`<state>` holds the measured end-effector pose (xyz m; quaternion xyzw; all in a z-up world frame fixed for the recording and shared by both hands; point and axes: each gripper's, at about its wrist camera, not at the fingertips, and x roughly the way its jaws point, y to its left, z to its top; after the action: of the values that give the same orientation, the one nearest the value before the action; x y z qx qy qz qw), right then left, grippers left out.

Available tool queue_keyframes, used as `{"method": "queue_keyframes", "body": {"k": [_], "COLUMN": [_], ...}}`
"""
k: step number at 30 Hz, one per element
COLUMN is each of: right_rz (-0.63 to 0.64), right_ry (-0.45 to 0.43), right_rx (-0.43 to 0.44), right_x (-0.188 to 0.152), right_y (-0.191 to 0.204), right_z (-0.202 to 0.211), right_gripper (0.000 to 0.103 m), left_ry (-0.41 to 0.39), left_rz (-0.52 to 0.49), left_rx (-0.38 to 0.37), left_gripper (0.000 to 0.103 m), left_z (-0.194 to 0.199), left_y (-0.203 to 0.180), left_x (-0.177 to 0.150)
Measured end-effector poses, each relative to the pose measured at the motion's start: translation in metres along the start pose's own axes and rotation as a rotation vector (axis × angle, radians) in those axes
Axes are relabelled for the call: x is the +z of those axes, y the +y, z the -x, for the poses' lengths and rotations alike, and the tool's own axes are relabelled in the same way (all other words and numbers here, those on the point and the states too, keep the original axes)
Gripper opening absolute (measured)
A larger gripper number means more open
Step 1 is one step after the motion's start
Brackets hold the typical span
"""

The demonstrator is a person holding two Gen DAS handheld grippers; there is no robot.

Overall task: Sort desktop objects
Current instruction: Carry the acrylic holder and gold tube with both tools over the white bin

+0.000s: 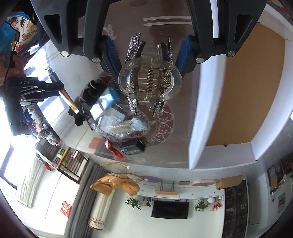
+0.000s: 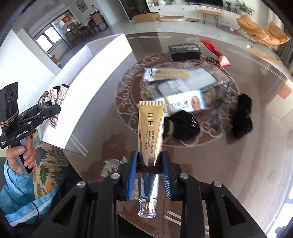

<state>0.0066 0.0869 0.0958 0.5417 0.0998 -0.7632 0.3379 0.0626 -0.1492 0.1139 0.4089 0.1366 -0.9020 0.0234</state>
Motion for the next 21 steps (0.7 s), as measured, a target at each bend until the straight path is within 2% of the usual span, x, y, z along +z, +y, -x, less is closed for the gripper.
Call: {"method": "queue_keyframes", "body": {"k": [4,8,11,13,16,21], "right_rz": [0.073,0.146,0.21,0.254,0.334,0.391], "right_ry": [-0.042,-0.094,-0.127,-0.14,-0.15,-0.064], "right_rx": [0.111,0.26,0.332,0.345,0.302,0.259], "right_x": [0.042,0.08,0.104,0.115,0.122,0.112], "right_y": [0.069,0.155,0.222,0.261,0.309,0.345], "right_z": [-0.014,-0.027,-0.045,-0.063,-0.103,-0.175], "right_gripper": [0.028,0.028,0.028,0.028,0.028,0.029], "left_ry": [-0.036,-0.001,0.036,0.053,0.082,0.143], "left_rz": [0.076,0.162,0.204,0.243,0.271,0.264], "left_rx": [0.152,0.268,0.34,0.352,0.368,0.402], "left_gripper": [0.055,0.055,0.055,0.055,0.055,0.055], "left_z": [0.032,0.043,0.038,0.034,0.025,0.009], "left_y": [0.071,0.141,0.18,0.2,0.219,0.227], "left_x": [0.003,-0.006,-0.017,-0.024,-0.032,-0.039]}}
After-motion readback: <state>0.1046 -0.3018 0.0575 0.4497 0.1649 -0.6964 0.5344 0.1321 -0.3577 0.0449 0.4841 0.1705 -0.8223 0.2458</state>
